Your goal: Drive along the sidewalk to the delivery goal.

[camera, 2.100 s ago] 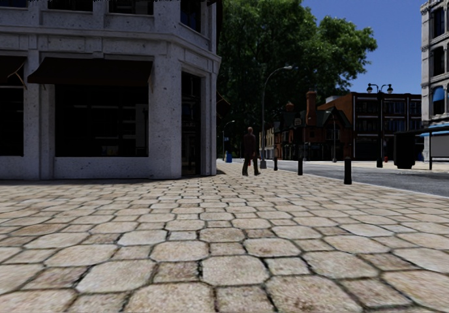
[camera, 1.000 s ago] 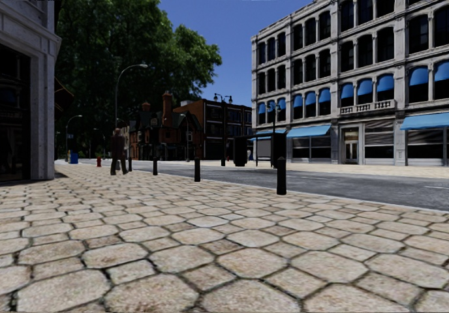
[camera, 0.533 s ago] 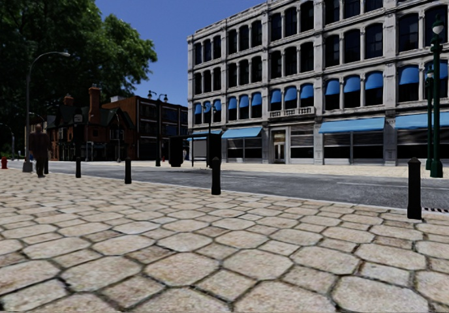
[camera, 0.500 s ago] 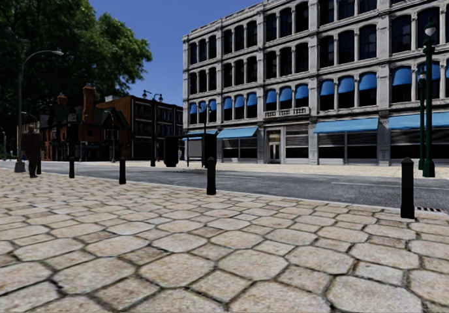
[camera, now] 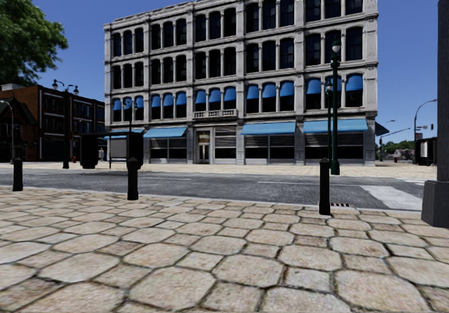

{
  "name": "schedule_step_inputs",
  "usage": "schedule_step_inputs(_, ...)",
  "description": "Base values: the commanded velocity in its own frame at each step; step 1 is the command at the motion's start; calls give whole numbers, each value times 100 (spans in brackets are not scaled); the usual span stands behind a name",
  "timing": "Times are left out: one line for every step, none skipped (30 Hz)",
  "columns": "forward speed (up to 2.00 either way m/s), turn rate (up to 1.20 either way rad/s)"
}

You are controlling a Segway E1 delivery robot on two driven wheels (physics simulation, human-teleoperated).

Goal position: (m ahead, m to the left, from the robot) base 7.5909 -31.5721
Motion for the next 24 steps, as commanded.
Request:
schedule_step_inputs(87,-70)
schedule_step_inputs(87,-70)
schedule_step_inputs(87,-70)
schedule_step_inputs(87,-70)
schedule_step_inputs(88,-70)
schedule_step_inputs(88,-70)
schedule_step_inputs(88,-70)
schedule_step_inputs(88,-70)
schedule_step_inputs(88,-71)
schedule_step_inputs(88,-71)
schedule_step_inputs(88,-71)
schedule_step_inputs(88,-71)
schedule_step_inputs(88,-71)
schedule_step_inputs(88,-71)
schedule_step_inputs(88,-71)
schedule_step_inputs(88,-71)
schedule_step_inputs(88,-72)
schedule_step_inputs(88,-72)
schedule_step_inputs(88,-72)
schedule_step_inputs(88,-72)
schedule_step_inputs(89,-72)
schedule_step_inputs(90,-73)
schedule_step_inputs(90,-73)
schedule_step_inputs(93,-73)
